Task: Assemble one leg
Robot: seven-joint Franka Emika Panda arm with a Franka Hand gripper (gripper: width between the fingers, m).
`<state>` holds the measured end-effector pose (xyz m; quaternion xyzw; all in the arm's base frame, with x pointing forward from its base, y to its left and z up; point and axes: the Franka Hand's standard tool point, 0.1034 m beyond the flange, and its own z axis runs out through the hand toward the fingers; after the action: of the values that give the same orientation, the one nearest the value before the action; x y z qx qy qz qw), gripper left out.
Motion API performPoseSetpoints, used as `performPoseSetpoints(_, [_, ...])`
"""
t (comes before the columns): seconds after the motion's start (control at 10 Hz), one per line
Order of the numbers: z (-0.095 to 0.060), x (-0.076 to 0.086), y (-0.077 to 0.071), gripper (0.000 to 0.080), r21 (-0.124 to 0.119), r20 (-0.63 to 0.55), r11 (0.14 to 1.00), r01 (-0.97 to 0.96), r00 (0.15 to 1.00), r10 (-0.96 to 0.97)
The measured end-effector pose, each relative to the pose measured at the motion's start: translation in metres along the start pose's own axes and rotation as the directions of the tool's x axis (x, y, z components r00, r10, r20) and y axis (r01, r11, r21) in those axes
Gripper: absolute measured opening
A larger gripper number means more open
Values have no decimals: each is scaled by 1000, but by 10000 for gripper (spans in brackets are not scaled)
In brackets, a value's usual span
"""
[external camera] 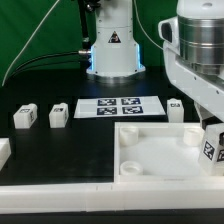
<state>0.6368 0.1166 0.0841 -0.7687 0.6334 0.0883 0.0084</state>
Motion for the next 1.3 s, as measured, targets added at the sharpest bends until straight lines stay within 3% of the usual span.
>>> performPoseSetpoints(0.5, [-1, 3, -2, 292, 13, -1, 906, -423, 906, 423])
performPoseSetpoints(0.6, [-1, 3, -2, 292, 13, -2, 910, -415, 910, 415])
performPoseSetpoints(0.7, [0, 2, -1, 409, 9, -3, 916, -400, 916, 400])
performPoseSetpoints(0.8, [1, 1, -1, 409, 7, -4, 929, -371, 929, 371])
performPoseSetpoints(0.9, [1, 1, -1, 544, 7, -4, 930, -368, 930, 368])
performPoseSetpoints(1.0, [1, 0, -1, 628, 7, -4, 934, -356, 934, 356])
performPoseSetpoints(1.3, [3, 1, 1, 643, -4, -7, 1000, 18, 1000, -18])
